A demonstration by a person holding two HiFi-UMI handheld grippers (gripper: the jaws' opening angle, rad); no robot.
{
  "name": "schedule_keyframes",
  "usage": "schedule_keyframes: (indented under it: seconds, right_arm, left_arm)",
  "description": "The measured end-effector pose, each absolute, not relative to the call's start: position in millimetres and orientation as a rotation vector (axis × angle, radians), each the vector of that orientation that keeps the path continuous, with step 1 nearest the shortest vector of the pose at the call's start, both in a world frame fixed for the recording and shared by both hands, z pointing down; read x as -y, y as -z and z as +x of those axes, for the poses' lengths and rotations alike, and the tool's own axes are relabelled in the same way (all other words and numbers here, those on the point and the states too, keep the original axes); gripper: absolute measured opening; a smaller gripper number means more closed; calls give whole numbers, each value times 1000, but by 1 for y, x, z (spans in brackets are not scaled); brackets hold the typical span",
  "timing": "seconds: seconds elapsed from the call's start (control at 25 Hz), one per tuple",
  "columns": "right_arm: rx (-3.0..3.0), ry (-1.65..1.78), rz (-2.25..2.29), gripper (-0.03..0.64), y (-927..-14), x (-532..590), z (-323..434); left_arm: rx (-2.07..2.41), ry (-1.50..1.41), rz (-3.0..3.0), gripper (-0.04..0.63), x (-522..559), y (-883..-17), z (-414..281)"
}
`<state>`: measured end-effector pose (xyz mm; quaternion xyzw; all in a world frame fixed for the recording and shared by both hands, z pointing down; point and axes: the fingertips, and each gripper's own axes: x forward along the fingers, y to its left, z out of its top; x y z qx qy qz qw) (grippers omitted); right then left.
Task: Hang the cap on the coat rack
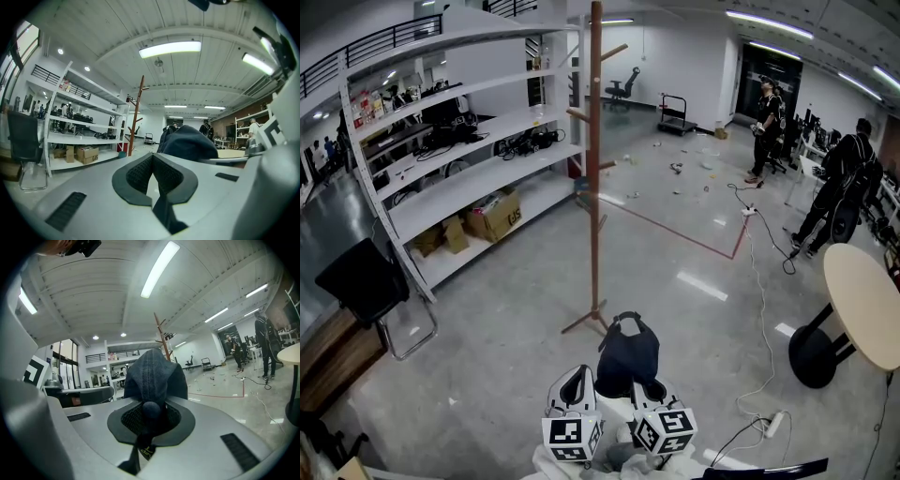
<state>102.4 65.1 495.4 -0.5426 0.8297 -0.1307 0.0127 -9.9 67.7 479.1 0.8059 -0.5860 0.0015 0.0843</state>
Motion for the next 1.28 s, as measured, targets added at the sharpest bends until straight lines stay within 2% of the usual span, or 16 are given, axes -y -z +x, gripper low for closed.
schedule_keyframes:
  seconds: [1.28]
  right_arm:
    - [-2660,427,-1619,20,-502,79,91]
  left_arm:
    - [1815,-43,2334,-9,65,-490,-20]
